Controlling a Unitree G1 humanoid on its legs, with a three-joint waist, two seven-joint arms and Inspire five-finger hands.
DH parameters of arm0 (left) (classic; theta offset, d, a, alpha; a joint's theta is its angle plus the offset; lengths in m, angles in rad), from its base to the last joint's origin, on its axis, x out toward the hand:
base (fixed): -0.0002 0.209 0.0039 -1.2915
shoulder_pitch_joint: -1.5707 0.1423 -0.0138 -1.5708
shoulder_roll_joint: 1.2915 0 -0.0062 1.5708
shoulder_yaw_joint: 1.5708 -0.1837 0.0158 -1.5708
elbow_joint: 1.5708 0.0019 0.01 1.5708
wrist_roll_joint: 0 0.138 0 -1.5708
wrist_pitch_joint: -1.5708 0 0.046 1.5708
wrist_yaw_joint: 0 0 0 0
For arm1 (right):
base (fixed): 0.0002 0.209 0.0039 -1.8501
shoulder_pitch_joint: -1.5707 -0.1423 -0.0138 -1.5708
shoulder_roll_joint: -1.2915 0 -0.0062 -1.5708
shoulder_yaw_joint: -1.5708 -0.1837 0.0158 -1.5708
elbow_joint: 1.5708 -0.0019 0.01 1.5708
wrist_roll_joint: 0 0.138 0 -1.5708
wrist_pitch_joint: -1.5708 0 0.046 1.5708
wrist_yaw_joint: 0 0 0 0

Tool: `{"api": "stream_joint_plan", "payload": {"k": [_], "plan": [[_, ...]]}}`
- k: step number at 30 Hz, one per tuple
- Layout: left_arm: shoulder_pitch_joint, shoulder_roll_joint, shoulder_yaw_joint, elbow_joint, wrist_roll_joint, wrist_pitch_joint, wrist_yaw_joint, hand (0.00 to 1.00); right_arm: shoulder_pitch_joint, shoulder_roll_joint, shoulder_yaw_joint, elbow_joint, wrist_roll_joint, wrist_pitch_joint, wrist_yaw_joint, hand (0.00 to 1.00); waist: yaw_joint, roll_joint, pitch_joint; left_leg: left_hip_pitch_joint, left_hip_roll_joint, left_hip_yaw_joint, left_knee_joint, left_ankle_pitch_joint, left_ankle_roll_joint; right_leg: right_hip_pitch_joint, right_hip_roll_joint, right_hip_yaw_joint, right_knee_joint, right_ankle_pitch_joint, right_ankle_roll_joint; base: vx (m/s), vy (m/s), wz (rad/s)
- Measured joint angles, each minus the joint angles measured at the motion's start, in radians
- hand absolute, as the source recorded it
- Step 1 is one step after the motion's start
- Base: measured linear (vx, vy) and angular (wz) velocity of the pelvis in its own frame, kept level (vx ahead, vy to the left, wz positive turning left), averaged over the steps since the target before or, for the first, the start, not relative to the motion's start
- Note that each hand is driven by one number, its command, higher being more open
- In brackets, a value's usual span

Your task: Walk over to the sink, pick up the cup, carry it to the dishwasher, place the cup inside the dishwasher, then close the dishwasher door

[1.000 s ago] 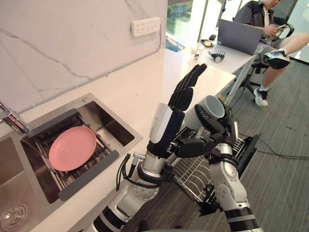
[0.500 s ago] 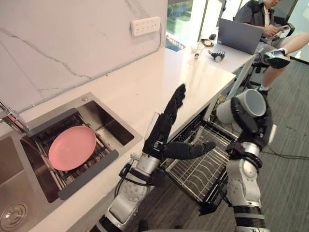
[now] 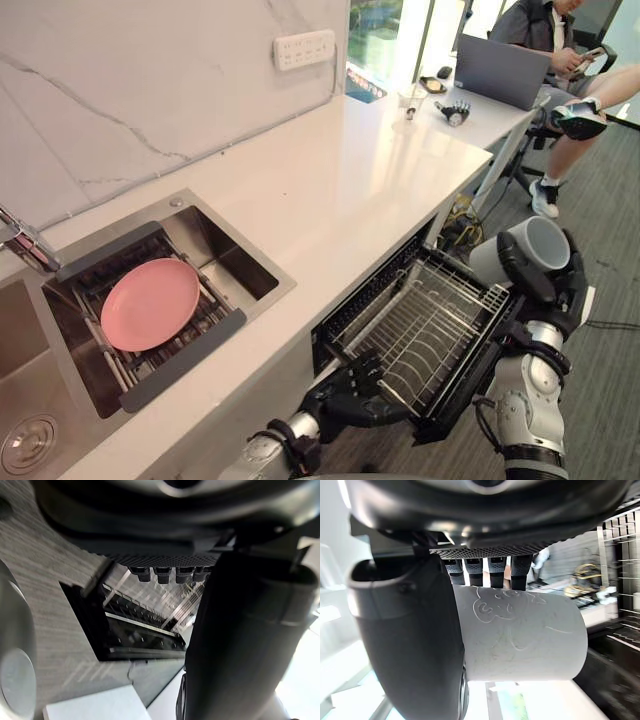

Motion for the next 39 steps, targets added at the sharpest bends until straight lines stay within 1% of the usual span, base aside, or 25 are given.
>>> {"api": "stream_joint_plan", "payload": {"k": [1,4,6,7,8,9,10,12,13,15,16,18,19,20,21,22,24,25,27,30,32,35,36,37,39], "plan": [[0.004,0.003,0.039,0.051,0.021,-0.009,0.002,1.0,0.007,0.002,0.024,0.034,-0.015,0.017,0.014,0.0,0.001,0.001,0.001,-0.001,-0.001,-0.006,0.0,0.0,0.0,0.003,-0.001,-0.007,-0.002,-0.002,0.002,0.01,-0.009,0.14],[0.007,0.013,0.082,0.161,0.1,-0.037,0.023,1.0,0.015,0.013,0.062,0.129,-0.047,0.034,0.041,0.0,0.011,0.004,0.005,-0.002,-0.005,-0.021,0.0,0.001,-0.001,0.011,-0.004,-0.026,-0.004,-0.006,0.005,0.01,-0.006,0.2],[0.01,0.01,0.132,0.283,0.162,-0.057,0.057,1.0,0.021,0.025,0.088,0.225,-0.089,0.043,0.056,0.0,0.026,0.009,0.011,-0.001,-0.013,-0.042,0.0,0.001,0.0,0.021,-0.009,-0.047,-0.007,-0.01,0.009,0.02,0.0,0.27],[0.013,0.005,0.147,0.313,0.172,-0.064,0.066,1.0,0.021,0.029,0.091,0.243,-0.103,0.044,0.061,0.0,0.027,0.009,0.015,0.0,-0.015,-0.047,0.0,0.001,0.0,0.025,-0.011,-0.053,-0.007,-0.011,0.01,0.01,0.002,0.35],[0.009,-0.007,0.19,0.34,0.189,-0.092,0.082,1.0,0.022,0.032,0.099,0.264,-0.128,0.044,0.066,0.0,0.029,0.011,0.032,0.002,-0.018,-0.055,0.0,0.001,-0.001,0.034,-0.013,-0.067,-0.008,-0.013,0.011,0.0,0.013,0.24],[0.006,-0.017,0.227,0.374,0.197,-0.114,0.094,1.0,0.021,0.037,0.106,0.28,-0.158,0.043,0.071,0.0,0.039,0.013,0.038,0.002,-0.02,-0.057,0.0,0.0,-0.002,0.035,-0.015,-0.069,-0.008,-0.013,0.012,-0.01,0.017,0.2],[0.006,-0.019,0.24,0.388,0.2,-0.121,0.099,1.0,0.021,0.04,0.108,0.287,-0.176,0.043,0.071,0.0,0.043,0.014,0.039,0.002,-0.022,-0.059,0.0,0.0,-0.002,0.036,-0.017,-0.072,-0.008,-0.014,0.013,0.0,0.019,0.12],[0.004,-0.031,0.307,0.447,0.205,-0.136,0.115,1.0,0.021,0.036,0.111,0.298,-0.241,0.042,0.063,0.0,0.049,0.022,0.047,-0.001,-0.03,-0.074,0.0,-0.001,-0.004,0.043,-0.024,-0.09,-0.006,-0.019,0.019,0.01,0.017,0.2],[0.004,-0.033,0.313,0.451,0.206,-0.136,0.117,1.0,0.02,0.035,0.111,0.299,-0.249,0.042,0.062,0.0,0.049,0.023,0.048,-0.001,-0.031,-0.075,0.0,-0.001,-0.003,0.043,-0.025,-0.092,-0.005,-0.02,0.02,0.01,0.02,0.19],[0.004,-0.039,0.377,0.485,0.204,-0.13,0.124,1.0,0.014,0.009,0.11,0.321,-0.297,0.041,0.057,0.0,0.054,0.034,0.055,-0.004,-0.04,-0.095,0.0,-0.001,-0.004,0.046,-0.033,-0.113,0.005,-0.031,0.026,0.0,0.017,0.25],[0.005,-0.038,0.387,0.49,0.206,-0.128,0.124,1.0,0.013,0.002,0.108,0.327,-0.306,0.041,0.057,0.0,0.055,0.037,0.057,-0.004,-0.042,-0.099,0.0,-0.001,-0.004,0.049,-0.036,-0.12,0.007,-0.034,0.028,0.0,0.018,0.34],[0.011,-0.037,0.416,0.541,0.221,-0.106,0.124,1.0,0.012,-0.029,0.097,0.349,-0.339,0.041,0.056,0.0,0.07,0.049,0.066,-0.007,-0.048,-0.094,0.0,-0.005,-0.004,0.052,-0.047,-0.146,0.024,-0.05,0.034,0.01,0.023,0.34],[0.015,-0.037,0.42,0.555,0.23,-0.102,0.121,1.0,0.008,-0.039,0.097,0.358,-0.344,0.042,0.055,0.0,0.073,0.051,0.07,-0.009,-0.048,-0.089,0.0,-0.005,-0.004,0.053,-0.05,-0.154,0.027,-0.053,0.036,0.02,0.034,0.4],[0.026,-0.042,0.447,0.567,0.243,-0.086,0.101,1.0,-0.011,-0.061,0.097,0.386,-0.365,0.047,0.055,0.0,0.075,0.054,0.08,-0.015,-0.045,-0.06,0.0,-0.005,-0.004,0.053,-0.057,-0.172,0.036,-0.062,0.041,0.02,0.026,0.42],[0.027,-0.05,0.464,0.566,0.243,-0.085,0.091,1.0,-0.018,-0.075,0.096,0.4,-0.373,0.048,0.054,0.0,0.075,0.056,0.085,-0.021,-0.043,-0.043,0.0,-0.005,-0.005,0.054,-0.061,-0.183,0.041,-0.067,0.044,0.04,0.031,0.71],[0.026,-0.057,0.48,0.565,0.244,-0.084,0.067,1.0,-0.057,-0.119,0.095,0.451,-0.397,0.066,0.051,0.0,0.085,0.066,0.095,-0.026,-0.045,-0.028,0.001,0.004,-0.008,0.053,-0.072,-0.214,0.058,-0.08,0.051,0.04,0.02,0.54],[0.025,-0.062,0.484,0.562,0.243,-0.081,0.045,1.0,-0.094,-0.141,0.095,0.488,-0.413,0.079,0.054,0.0,0.096,0.076,0.101,-0.026,-0.051,-0.032,0.005,0.006,-0.006,0.052,-0.078,-0.218,0.062,-0.084,0.053,0.05,0.02,0.26],[0.024,-0.067,0.483,0.552,0.243,-0.078,0.024,1.0,-0.132,-0.169,0.094,0.52,-0.418,0.091,0.067,0.0,0.107,0.093,0.111,-0.027,-0.057,-0.04,0.005,0.011,0.0,0.051,-0.084,-0.223,0.068,-0.089,0.056,0.05,0.011,0.13],[0.024,-0.071,0.485,0.552,0.243,-0.076,0.009,1.0,-0.151,-0.195,0.08,0.542,-0.442,0.103,0.076,0.0,0.11,0.11,0.12,-0.029,-0.064,-0.052,0.006,0.014,0.002,0.052,-0.09,-0.238,0.077,-0.097,0.059,0.04,-0.004,0.21],[0.024,-0.075,0.496,0.553,0.242,-0.073,-0.003,1.0,-0.149,-0.221,0.054,0.585,-0.464,0.124,0.091,0.0,0.111,0.127,0.136,-0.03,-0.069,-0.07,0.006,0.016,0.0,0.053,-0.096,-0.26,0.097,-0.114,0.06,0.02,-0.029,0.22],[0.024,-0.075,0.501,0.552,0.238,-0.073,-0.013,1.0,-0.15,-0.23,0.053,0.608,-0.486,0.131,0.092,0.0,0.111,0.133,0.151,-0.03,-0.069,-0.076,0.006,0.018,-0.004,0.052,-0.098,-0.268,0.11,-0.124,0.059,-0.01,-0.037,0.16],[0.024,-0.076,0.502,0.551,0.219,-0.073,-0.03,1.0,-0.151,-0.24,0.053,0.648,-0.498,0.134,0.093,0.0,0.109,0.145,0.173,-0.044,-0.069,-0.098,0.006,0.026,-0.01,0.037,-0.102,-0.29,0.144,-0.144,0.056,-0.04,-0.041,0.22],[0.021,-0.076,0.501,0.551,0.211,-0.073,-0.034,1.0,-0.154,-0.242,0.053,0.665,-0.499,0.134,0.092,0.0,0.109,0.155,0.183,-0.049,-0.068,-0.104,0.005,0.028,-0.011,0.032,-0.103,-0.299,0.155,-0.15,0.054,-0.05,-0.038,0.22],[0.021,-0.076,0.501,0.551,0.203,-0.073,-0.036,1.0,-0.158,-0.241,0.054,0.676,-0.499,0.135,0.092,0.0,0.109,0.151,0.192,-0.052,-0.068,-0.106,0.005,0.029,-0.012,0.027,-0.104,-0.301,0.161,-0.153,0.053,-0.06,-0.031,0.16],[0.019,-0.076,0.501,0.552,0.202,-0.073,-0.045,1.0,-0.163,-0.241,0.054,0.694,-0.5,0.139,0.091,0.0,0.111,0.164,0.205,-0.061,-0.067,-0.106,0.001,0.026,-0.017,0.019,-0.106,-0.307,0.175,-0.159,0.052,-0.06,-0.018,0.08]]}}
